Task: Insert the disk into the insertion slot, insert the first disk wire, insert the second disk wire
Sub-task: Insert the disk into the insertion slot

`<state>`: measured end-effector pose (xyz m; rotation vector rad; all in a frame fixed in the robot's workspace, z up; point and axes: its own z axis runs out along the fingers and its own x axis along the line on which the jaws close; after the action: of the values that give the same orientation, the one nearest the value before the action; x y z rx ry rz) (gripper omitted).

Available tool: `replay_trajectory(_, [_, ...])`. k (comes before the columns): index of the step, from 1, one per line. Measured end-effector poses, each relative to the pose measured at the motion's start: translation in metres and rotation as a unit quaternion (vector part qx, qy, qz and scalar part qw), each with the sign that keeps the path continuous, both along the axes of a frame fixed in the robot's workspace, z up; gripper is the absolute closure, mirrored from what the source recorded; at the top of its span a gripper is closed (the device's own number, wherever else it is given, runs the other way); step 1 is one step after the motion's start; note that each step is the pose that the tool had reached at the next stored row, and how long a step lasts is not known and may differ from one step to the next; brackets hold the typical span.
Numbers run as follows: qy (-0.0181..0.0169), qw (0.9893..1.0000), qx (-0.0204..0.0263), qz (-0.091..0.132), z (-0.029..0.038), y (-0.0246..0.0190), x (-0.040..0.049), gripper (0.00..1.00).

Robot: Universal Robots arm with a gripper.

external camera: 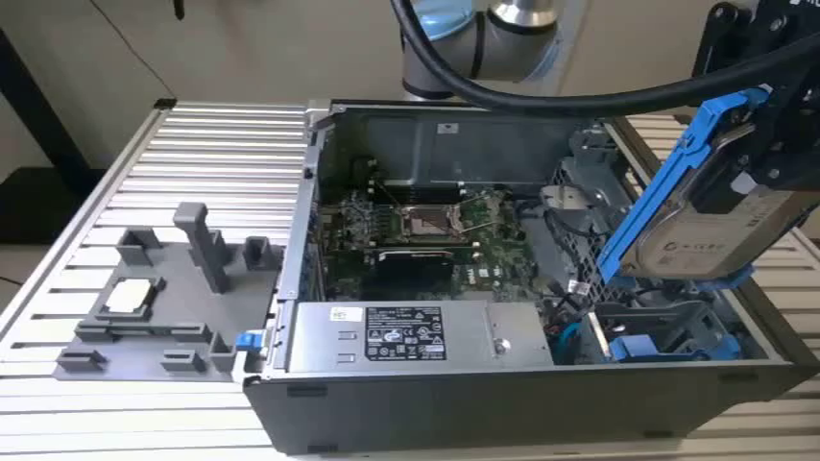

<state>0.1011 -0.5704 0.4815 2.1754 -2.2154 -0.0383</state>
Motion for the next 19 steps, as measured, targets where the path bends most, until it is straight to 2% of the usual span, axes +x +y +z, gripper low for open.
replay_trajectory(14, [0.0, 1.0, 0.0, 0.0, -0.0001, 0.0, -0.0002, 0.67])
replay_trajectory(15, [-0.0004, 1.0, 0.0001, 0.0, -0.0003, 0.0, -0.0002, 0.67])
replay_trajectory(19, [-0.0053, 1.0, 0.0, 0.002, -0.0033, 0.0, -0.0002, 0.67])
